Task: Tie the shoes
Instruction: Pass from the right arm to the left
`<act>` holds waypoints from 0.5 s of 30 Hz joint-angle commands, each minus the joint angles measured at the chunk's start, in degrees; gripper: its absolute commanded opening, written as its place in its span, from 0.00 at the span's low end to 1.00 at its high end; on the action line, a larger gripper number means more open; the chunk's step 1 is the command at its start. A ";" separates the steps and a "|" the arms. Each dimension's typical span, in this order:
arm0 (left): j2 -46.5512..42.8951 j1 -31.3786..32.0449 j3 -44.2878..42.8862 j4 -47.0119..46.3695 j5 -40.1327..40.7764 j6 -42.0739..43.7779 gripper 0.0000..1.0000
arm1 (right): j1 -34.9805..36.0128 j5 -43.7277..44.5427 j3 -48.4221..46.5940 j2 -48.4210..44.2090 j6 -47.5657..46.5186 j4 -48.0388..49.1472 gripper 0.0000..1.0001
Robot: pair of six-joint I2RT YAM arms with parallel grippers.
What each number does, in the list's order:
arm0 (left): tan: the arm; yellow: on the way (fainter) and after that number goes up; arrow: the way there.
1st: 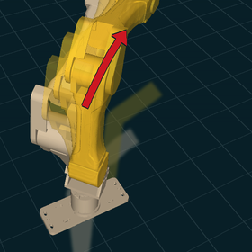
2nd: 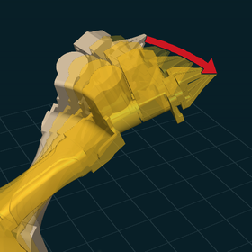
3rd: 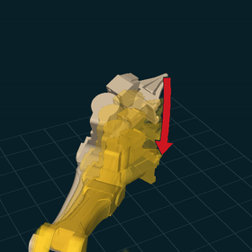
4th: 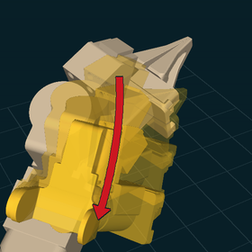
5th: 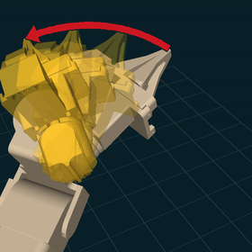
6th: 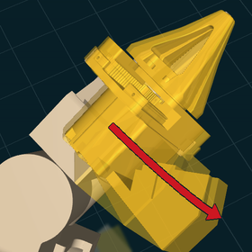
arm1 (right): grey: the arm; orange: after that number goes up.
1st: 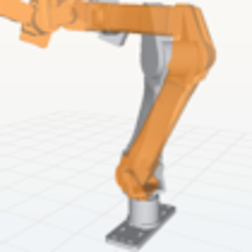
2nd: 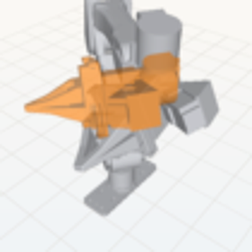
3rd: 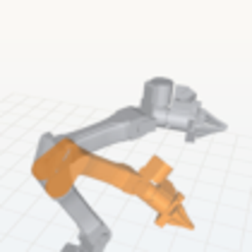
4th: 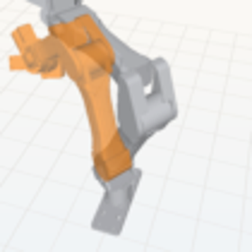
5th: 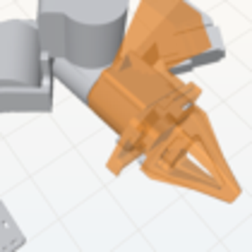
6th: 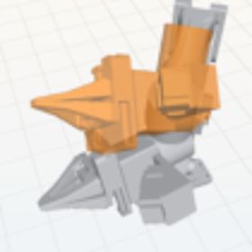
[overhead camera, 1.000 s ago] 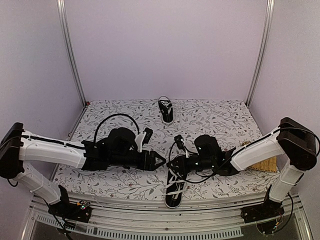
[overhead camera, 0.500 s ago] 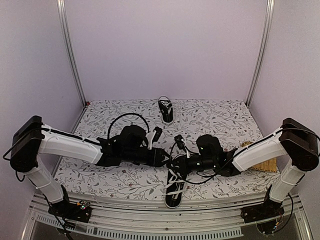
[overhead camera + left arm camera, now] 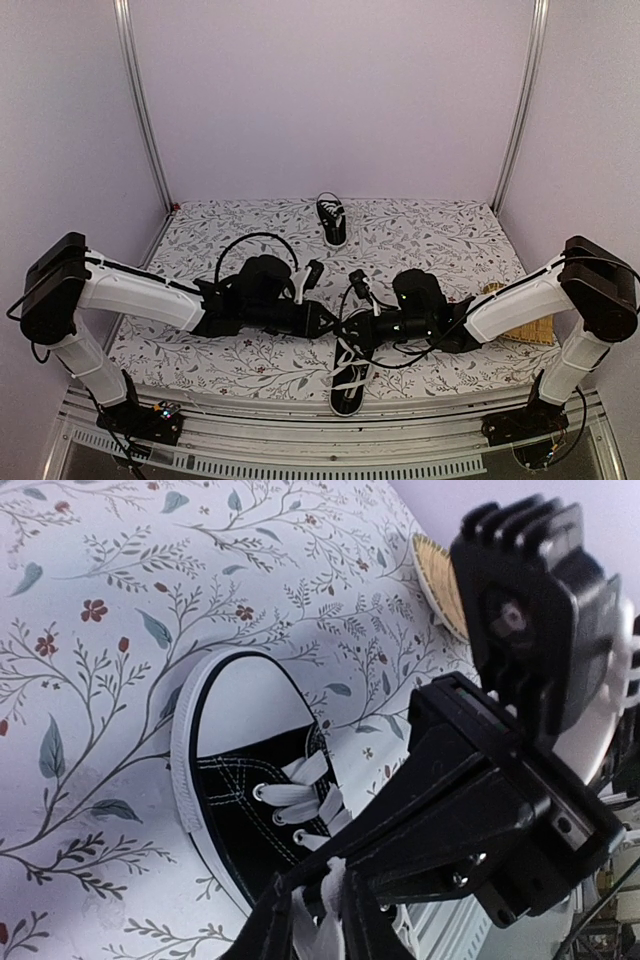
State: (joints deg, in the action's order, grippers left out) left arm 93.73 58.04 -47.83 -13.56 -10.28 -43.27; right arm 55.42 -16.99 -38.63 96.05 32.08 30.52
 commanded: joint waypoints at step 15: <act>-1.18 0.96 0.64 -1.52 1.27 -0.75 0.00 | -0.85 3.70 10.67 -17.25 -1.31 -6.46 0.66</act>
State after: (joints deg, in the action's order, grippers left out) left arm 93.47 58.50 -47.20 -14.33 -9.63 -44.21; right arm 54.96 -14.68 -32.93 84.14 30.87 27.20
